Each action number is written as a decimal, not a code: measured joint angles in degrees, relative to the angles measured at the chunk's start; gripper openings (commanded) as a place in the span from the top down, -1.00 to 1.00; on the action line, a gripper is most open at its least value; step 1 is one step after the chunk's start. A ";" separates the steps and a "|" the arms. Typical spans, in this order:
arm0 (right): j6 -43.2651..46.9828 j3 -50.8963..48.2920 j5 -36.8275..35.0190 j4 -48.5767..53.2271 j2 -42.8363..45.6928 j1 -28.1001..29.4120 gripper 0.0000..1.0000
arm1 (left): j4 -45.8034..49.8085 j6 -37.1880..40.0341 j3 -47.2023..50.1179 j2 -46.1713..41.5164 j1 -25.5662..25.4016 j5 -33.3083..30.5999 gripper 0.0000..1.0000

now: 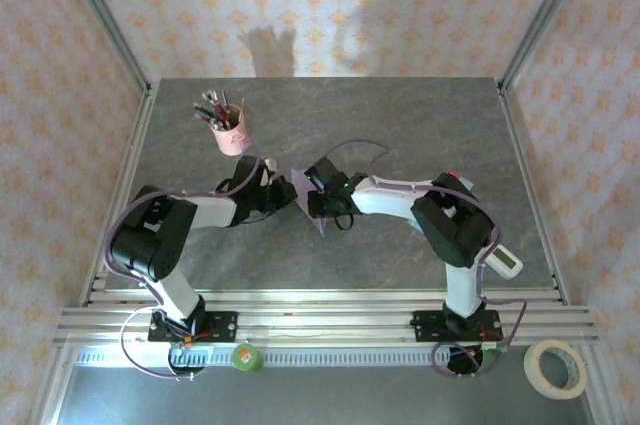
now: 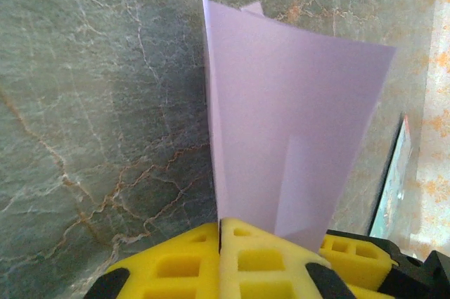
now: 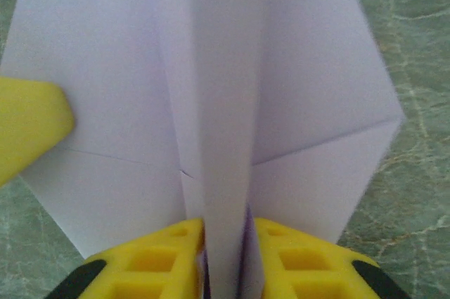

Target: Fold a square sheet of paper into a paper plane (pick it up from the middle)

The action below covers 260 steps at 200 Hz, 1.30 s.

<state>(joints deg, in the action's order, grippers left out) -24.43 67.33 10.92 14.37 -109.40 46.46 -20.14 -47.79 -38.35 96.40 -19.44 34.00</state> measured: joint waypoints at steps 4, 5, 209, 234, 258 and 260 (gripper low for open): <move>0.09 0.09 -0.39 0.22 0.00 0.00 0.67 | 0.22 0.33 -0.04 0.00 0.00 -0.15 0.69; 0.00 0.09 -0.48 0.26 0.00 0.00 0.68 | 0.24 0.33 -0.07 0.00 0.00 -0.17 0.67; 8.28 34.58 -10.21 8.55 -21.29 -15.39 0.81 | 10.49 5.97 1.70 -10.03 6.10 -11.15 -0.29; 9.38 38.47 -10.78 10.19 -24.20 -15.54 0.75 | 10.49 6.34 1.73 -10.03 6.10 -11.15 -0.30; 10.67 40.09 -10.99 11.26 -25.66 -15.61 0.60 | 10.51 6.73 1.73 -10.03 6.10 -11.15 -0.31; 10.58 40.15 -10.99 11.39 -25.77 -15.65 0.59 | 10.51 6.80 1.73 -10.03 6.10 -11.15 -0.31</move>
<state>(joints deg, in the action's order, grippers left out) -13.85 107.48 -0.08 25.76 -135.17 30.81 -9.63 -40.99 -36.62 86.37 -13.34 22.85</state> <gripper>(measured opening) 0.172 0.655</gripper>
